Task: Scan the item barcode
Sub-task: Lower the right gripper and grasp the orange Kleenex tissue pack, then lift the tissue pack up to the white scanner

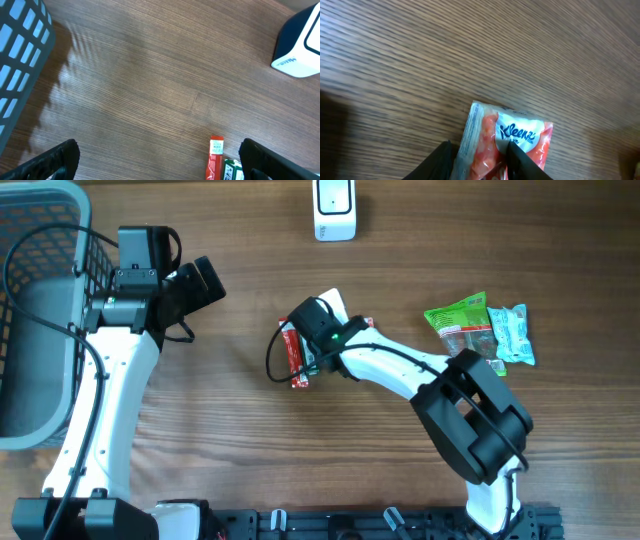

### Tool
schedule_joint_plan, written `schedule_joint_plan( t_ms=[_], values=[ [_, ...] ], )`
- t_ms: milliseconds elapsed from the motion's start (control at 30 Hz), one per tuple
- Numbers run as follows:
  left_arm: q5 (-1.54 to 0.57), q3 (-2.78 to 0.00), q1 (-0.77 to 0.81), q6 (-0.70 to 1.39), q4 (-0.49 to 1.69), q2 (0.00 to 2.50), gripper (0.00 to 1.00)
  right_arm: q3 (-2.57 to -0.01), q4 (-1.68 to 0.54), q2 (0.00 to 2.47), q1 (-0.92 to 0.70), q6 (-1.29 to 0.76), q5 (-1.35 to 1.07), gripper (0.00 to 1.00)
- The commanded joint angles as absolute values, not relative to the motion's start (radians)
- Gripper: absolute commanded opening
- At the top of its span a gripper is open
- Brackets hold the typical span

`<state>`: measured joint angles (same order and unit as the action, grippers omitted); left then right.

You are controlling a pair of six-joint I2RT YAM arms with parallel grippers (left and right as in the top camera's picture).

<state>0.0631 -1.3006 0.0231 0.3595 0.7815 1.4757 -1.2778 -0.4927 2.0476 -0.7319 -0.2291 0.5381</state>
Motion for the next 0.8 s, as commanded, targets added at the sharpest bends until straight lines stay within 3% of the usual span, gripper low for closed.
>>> schedule_joint_plan(
  t_ms=[0,67,133,400,633,767],
  values=[
    [0.076,-1.307,0.017,0.347,0.780,1.480,1.00,-1.250,-0.511,2.038,-0.705,-0.292,0.538,0.36],
    [0.076,-1.308,0.017,0.348,0.780,1.480,1.00,-1.250,-0.511,2.038,-0.702,-0.292,0.534,0.29],
    [0.076,-1.308,0.017,0.347,0.780,1.480,1.00,-1.250,-0.509,2.038,-0.703,-0.292,0.515,0.05],
    [0.076,-1.307,0.017,0.347,0.780,1.480,1.00,-1.333,-0.564,1.926,-0.694,-0.289,0.396,0.04],
    [0.076,-1.308,0.017,0.348,0.780,1.480,1.00,-1.343,-0.613,1.616,-0.693,-0.288,0.263,0.04],
    [0.076,-1.307,0.017,0.347,0.780,1.480,1.00,-1.346,-0.596,1.471,-0.673,-0.293,0.035,0.04]
  ],
)
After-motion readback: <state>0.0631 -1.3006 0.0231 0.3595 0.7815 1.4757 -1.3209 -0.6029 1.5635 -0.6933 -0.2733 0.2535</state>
